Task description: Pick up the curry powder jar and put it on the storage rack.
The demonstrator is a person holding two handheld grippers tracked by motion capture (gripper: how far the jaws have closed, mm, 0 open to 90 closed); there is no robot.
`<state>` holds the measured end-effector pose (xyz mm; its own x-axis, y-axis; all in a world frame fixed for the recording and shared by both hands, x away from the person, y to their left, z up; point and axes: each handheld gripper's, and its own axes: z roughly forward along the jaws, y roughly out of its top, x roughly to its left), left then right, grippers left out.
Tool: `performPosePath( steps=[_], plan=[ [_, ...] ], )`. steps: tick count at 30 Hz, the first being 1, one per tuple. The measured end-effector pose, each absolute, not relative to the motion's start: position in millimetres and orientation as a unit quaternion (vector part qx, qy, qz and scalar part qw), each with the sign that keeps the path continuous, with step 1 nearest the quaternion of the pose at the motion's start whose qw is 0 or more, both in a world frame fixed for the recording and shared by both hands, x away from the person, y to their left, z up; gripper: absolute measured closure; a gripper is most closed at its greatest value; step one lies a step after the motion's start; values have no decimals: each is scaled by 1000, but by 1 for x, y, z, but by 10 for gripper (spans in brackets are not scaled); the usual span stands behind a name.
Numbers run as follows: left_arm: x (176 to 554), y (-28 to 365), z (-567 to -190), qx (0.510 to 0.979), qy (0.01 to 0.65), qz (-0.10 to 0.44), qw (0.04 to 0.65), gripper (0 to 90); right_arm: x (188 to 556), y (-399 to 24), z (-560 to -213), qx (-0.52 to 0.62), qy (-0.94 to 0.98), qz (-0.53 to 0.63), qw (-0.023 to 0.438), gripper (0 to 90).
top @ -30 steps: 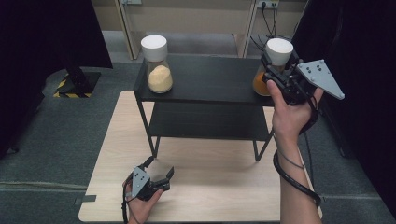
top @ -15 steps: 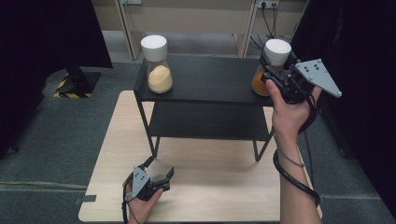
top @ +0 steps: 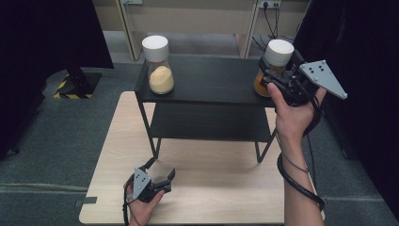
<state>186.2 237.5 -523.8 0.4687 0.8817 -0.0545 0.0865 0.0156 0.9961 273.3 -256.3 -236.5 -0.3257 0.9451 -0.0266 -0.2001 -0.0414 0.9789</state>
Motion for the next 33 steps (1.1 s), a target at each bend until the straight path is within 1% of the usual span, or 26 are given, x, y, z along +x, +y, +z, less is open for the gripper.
performPosePath(
  steps=[15, 19, 33],
  plan=[
    [186, 238, -524, 617, 392, 334, 595, 103, 261, -259, -240, 358, 534, 622, 447, 94],
    [186, 237, -523, 618, 392, 334, 594, 103, 255, -258, -244, 354, 537, 619, 450, 94],
    [186, 237, -523, 618, 391, 335, 594, 103, 227, -266, -261, 345, 564, 608, 439, 93]
  ],
)
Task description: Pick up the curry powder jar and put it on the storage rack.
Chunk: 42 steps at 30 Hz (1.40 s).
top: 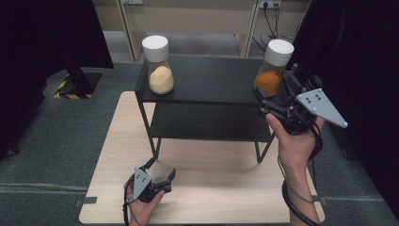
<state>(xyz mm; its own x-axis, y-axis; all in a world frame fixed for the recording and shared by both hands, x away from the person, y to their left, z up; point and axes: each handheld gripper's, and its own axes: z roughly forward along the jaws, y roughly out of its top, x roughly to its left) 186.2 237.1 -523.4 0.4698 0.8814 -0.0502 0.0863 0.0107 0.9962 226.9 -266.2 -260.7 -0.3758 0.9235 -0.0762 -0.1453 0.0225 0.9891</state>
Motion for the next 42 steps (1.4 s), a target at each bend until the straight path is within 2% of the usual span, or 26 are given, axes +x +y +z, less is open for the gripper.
performPosePath(
  steps=[15, 24, 42],
  plan=[
    [186, 237, -524, 618, 391, 336, 594, 103, 200, -270, -289, 325, 588, 602, 432, 93],
    [186, 237, -524, 618, 391, 335, 594, 103, 188, -272, -320, 330, 597, 596, 423, 93],
    [186, 237, -524, 618, 391, 336, 594, 103, 183, -281, -372, 341, 623, 584, 393, 93]
  ],
)
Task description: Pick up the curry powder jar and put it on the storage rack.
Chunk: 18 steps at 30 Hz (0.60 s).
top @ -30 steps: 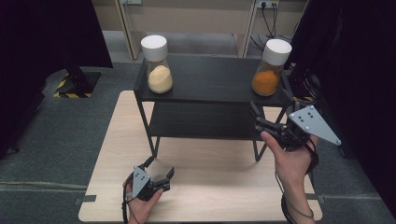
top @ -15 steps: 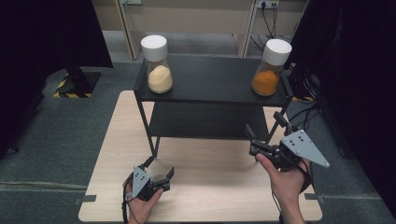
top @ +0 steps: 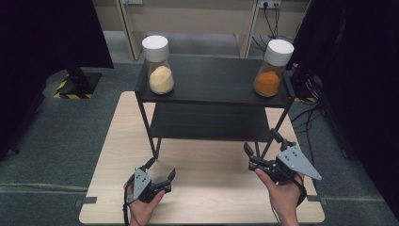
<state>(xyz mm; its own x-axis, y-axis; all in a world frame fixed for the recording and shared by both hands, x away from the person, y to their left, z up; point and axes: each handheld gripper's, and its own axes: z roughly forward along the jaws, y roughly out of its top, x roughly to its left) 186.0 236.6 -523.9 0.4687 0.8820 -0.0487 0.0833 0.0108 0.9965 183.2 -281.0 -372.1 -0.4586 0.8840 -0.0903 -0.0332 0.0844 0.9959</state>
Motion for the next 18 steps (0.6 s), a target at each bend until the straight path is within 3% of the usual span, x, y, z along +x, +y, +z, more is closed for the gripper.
performPosePath(
  steps=[18],
  plan=[
    [186, 237, -524, 618, 391, 336, 594, 103, 181, -288, -422, 365, 634, 578, 362, 92]
  ],
)
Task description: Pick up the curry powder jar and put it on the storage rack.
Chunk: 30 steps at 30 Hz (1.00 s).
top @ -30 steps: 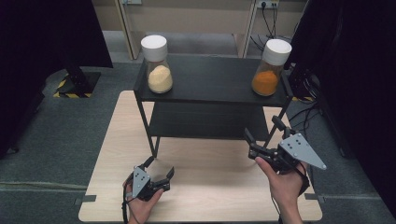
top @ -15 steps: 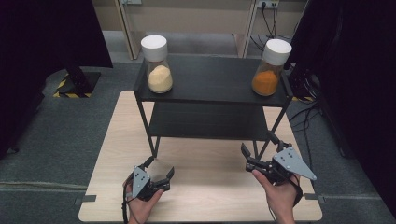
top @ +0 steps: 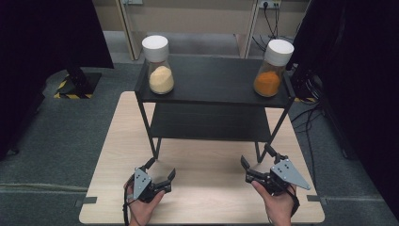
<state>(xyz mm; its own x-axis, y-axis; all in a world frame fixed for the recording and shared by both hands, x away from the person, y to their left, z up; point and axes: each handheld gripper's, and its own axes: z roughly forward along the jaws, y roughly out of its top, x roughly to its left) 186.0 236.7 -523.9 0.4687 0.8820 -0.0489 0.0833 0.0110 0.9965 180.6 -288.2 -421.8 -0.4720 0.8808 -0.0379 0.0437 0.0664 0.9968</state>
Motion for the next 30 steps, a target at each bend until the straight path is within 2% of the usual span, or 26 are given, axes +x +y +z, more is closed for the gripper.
performPosePath(
  steps=[30],
  plan=[
    [186, 237, -524, 618, 390, 337, 594, 103, 178, -288, -486, 398, 664, 530, 346, 93]
  ],
)
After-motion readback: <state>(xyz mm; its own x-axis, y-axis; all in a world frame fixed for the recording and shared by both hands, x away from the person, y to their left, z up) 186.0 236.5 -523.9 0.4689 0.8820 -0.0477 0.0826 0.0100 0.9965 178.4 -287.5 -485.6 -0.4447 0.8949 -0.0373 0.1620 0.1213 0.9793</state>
